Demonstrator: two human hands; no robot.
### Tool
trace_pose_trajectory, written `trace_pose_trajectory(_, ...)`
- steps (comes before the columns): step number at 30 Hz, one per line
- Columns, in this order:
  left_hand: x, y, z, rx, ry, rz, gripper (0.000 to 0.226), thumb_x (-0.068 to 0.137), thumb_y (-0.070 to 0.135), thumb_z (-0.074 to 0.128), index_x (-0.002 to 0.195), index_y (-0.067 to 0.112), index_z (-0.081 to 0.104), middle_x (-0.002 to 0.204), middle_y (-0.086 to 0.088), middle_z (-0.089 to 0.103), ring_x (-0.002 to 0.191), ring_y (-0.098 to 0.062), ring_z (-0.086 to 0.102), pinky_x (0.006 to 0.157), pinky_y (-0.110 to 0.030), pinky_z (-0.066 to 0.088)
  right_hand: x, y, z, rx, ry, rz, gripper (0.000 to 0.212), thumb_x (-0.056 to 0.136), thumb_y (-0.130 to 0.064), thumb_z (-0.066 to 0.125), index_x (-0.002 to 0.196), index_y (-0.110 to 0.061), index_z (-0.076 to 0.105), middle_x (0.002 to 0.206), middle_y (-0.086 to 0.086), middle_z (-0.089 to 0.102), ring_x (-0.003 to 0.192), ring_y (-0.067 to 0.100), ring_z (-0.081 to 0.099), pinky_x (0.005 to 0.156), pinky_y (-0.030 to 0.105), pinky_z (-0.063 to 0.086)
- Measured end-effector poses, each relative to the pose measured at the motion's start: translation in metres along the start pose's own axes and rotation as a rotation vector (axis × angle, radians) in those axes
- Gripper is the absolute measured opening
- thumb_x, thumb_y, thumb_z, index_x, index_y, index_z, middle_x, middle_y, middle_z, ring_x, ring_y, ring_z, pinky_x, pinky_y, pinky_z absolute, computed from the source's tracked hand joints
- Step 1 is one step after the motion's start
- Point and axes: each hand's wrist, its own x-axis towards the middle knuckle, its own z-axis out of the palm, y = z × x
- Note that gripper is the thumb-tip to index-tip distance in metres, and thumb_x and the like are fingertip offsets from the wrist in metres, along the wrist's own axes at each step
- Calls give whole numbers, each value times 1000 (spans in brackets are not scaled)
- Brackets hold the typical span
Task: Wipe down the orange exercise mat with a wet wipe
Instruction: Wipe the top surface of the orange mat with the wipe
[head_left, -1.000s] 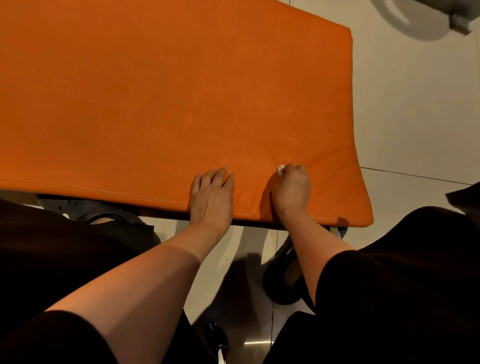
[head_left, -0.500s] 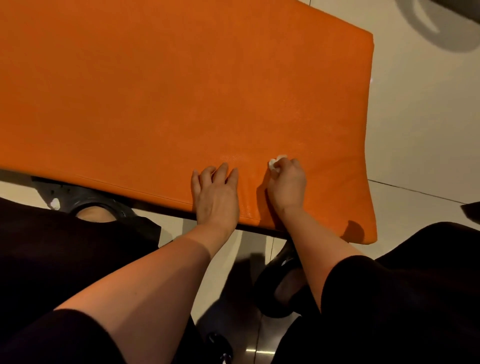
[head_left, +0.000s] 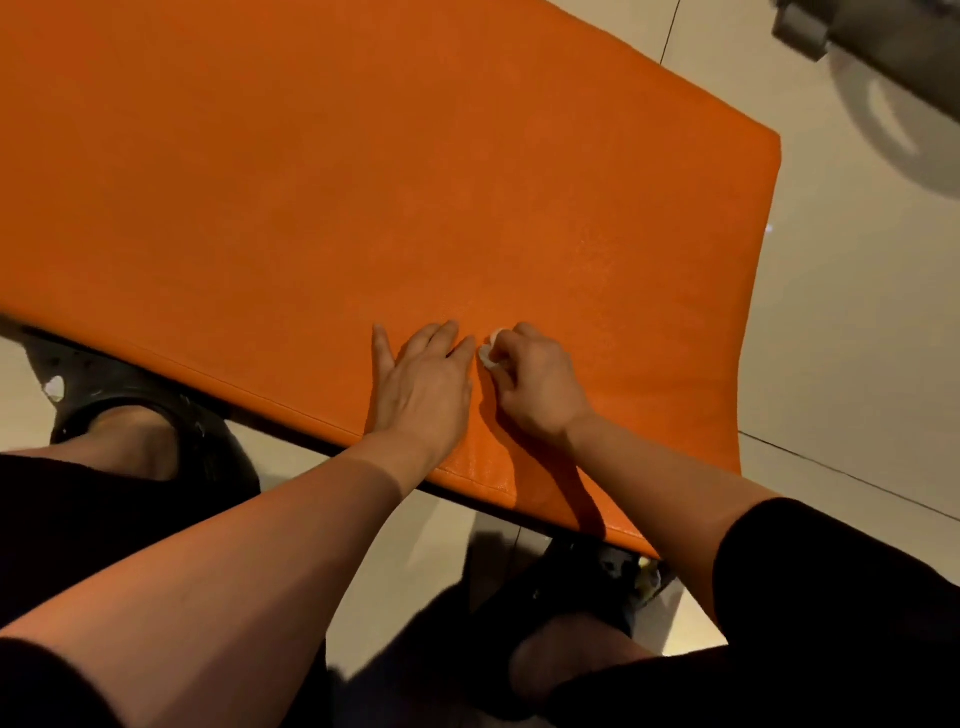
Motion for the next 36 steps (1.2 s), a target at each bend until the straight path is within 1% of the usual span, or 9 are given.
trace_pose_trajectory(3,7,-1,-1,3,9,19,50,102,32,36,150,28,28,159,4,19,146,-14,13,113,-59,-11,19,30,-24,-84,-10,-6,6,91,-1,53,85,0,55,88,16,51,77,38,52,62,40,37)
trace_pose_trajectory(6,19,6,0,-3,10,36,50,102,33,33,151,28,25,160,3,18,147,-14,11,114,-59,-11,28,63,-51,-184,12,53,10,92,3,47,85,0,54,86,11,45,72,37,49,60,37,32)
trace_pose_trajectory(13,29,8,4,-23,49,20,52,99,31,41,150,24,31,159,2,24,147,-15,16,114,-60,-8,27,28,-37,-110,-294,-411,6,88,-7,57,83,-9,56,80,2,48,66,28,52,58,30,31)
trace_pose_trajectory(19,44,14,6,-49,102,27,52,97,30,44,148,22,36,157,-1,29,145,-17,20,115,-58,-9,83,75,-62,-180,88,-77,14,92,-2,47,81,1,56,89,18,54,73,38,55,63,44,45)
trace_pose_trajectory(21,48,17,5,-65,102,24,51,97,29,45,147,22,38,156,-1,30,145,-18,20,115,-57,-8,70,63,-59,-173,27,-151,14,93,-7,47,85,-2,56,91,16,54,73,36,55,64,38,40)
trace_pose_trajectory(25,56,21,3,-88,71,-16,54,97,30,45,149,25,32,159,2,22,147,-17,14,115,-55,-9,28,48,-59,-129,-382,-550,24,96,-22,43,91,-5,60,84,9,55,64,22,51,59,20,28)
trace_pose_trajectory(31,60,28,3,-93,68,-43,56,97,31,45,150,28,29,160,2,20,147,-16,10,112,-58,-12,67,104,-87,-310,-71,-288,11,92,-3,53,99,-2,62,96,14,57,73,37,58,61,39,45)
trace_pose_trajectory(33,64,30,0,-93,52,-49,56,97,29,45,151,27,28,160,1,17,148,-16,8,113,-57,-12,50,78,-67,-206,-128,-394,14,95,-11,50,98,-3,61,96,12,57,76,31,57,66,40,46)
trace_pose_trajectory(36,68,32,-1,-76,25,-37,58,97,31,45,151,26,25,161,0,14,148,-16,7,116,-54,-10,31,56,-47,-83,-276,-559,20,96,-21,46,93,-6,60,88,7,56,69,21,53,61,26,39)
